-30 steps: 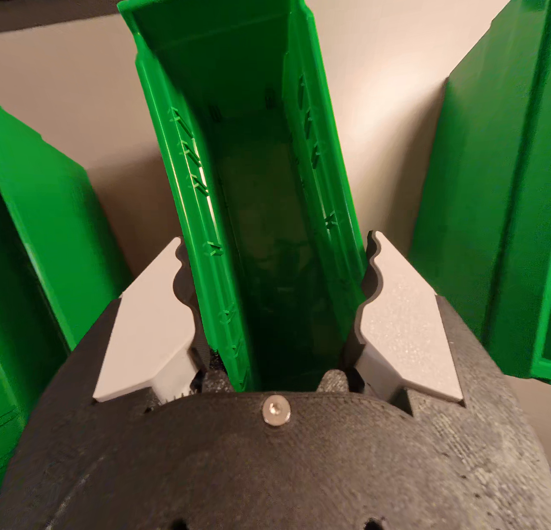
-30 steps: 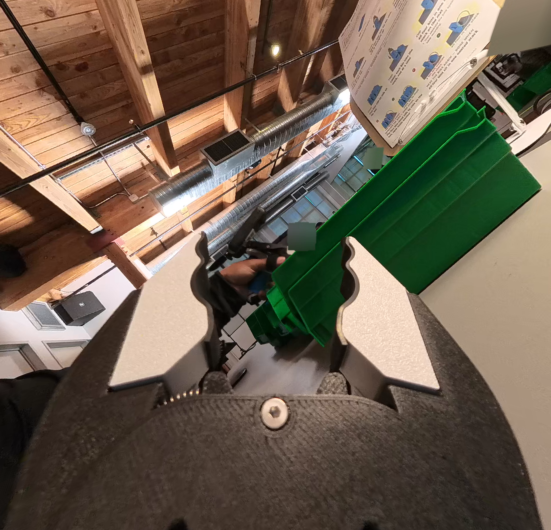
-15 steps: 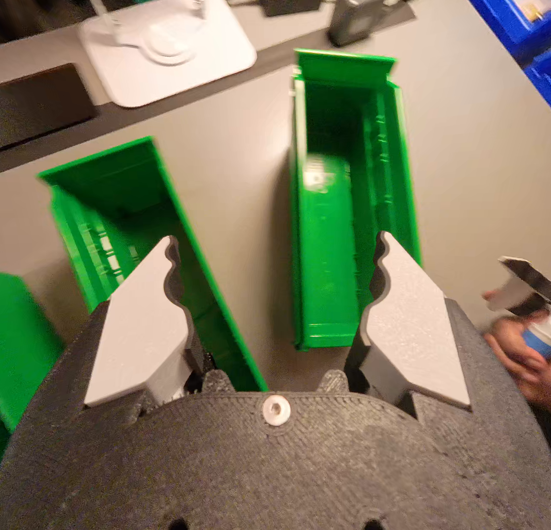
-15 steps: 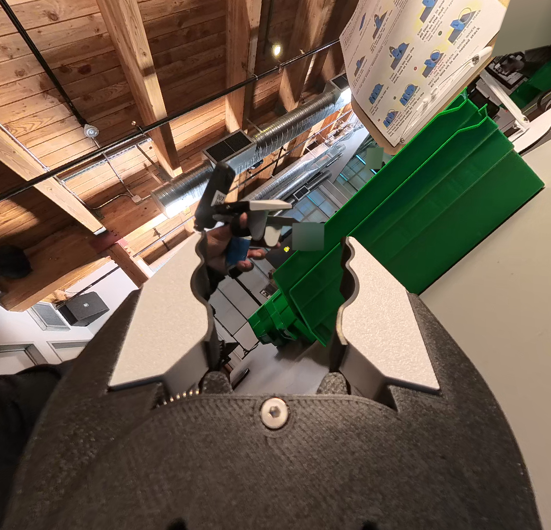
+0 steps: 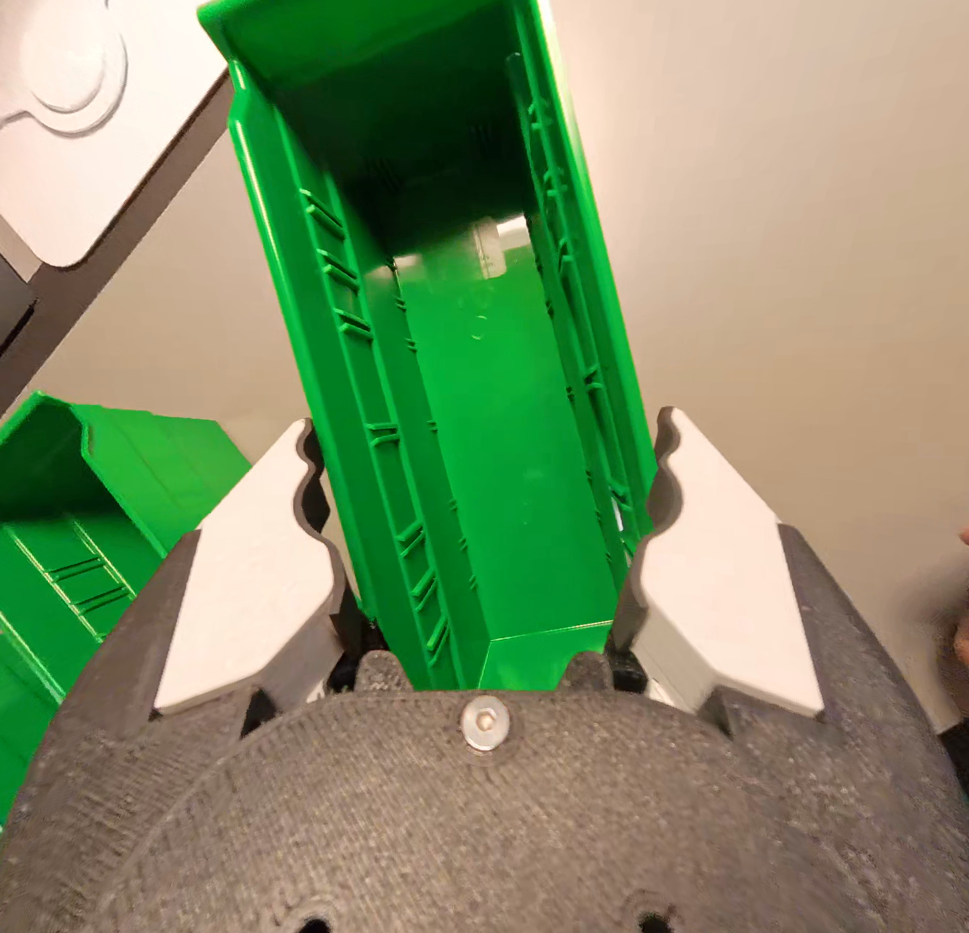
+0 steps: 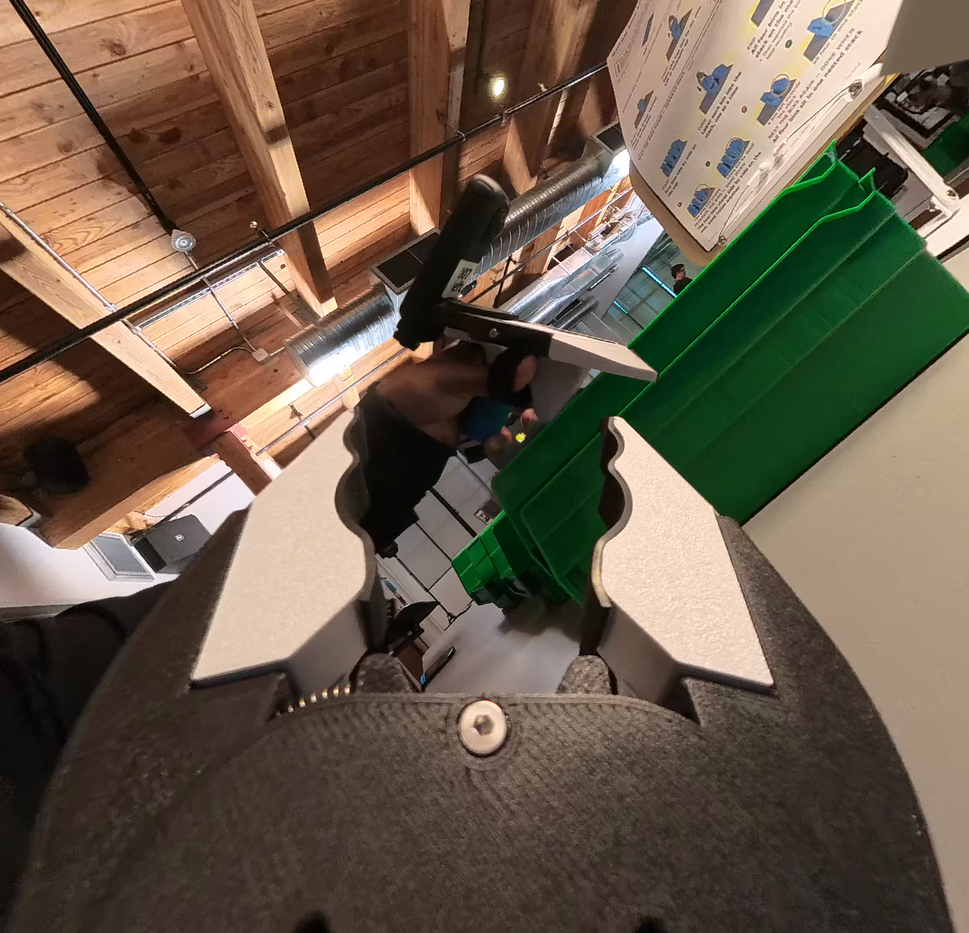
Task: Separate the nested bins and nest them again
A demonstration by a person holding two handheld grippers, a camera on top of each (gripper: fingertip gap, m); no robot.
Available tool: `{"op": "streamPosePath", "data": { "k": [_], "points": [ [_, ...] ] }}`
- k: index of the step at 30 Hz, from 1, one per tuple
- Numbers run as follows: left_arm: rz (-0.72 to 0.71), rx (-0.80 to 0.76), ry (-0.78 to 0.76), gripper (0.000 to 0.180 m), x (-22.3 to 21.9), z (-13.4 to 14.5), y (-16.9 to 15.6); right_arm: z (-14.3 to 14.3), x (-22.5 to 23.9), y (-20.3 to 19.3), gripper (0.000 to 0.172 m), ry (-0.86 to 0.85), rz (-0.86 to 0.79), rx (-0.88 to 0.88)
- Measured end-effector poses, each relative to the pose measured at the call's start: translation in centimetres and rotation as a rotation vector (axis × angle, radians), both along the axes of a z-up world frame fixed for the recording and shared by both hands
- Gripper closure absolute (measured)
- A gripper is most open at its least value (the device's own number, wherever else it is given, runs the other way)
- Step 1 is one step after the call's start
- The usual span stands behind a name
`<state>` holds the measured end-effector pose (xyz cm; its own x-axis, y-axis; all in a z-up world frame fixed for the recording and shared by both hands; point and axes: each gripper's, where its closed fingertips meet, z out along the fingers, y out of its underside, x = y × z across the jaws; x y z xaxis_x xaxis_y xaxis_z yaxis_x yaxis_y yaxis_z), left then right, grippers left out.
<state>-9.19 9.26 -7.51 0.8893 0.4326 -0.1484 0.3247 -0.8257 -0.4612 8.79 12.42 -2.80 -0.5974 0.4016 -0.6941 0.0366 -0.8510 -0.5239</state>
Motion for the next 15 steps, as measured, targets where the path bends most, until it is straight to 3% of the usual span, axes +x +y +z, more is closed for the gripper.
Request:
{"op": "streamPosePath", "data": {
  "k": [6, 15],
  "points": [
    [0.001, 0.003, 0.006, 0.062, 0.2, 0.2, 1.7, -0.1, -0.1, 0.1, 0.082, -0.005, 0.017, -0.018],
    [-0.08, 0.005, 0.032, 0.073, 3.0, 0.4, 8.3, -0.1, 0.2, 0.9, 0.081, -0.01, -0.004, -0.016]
  ]
}}
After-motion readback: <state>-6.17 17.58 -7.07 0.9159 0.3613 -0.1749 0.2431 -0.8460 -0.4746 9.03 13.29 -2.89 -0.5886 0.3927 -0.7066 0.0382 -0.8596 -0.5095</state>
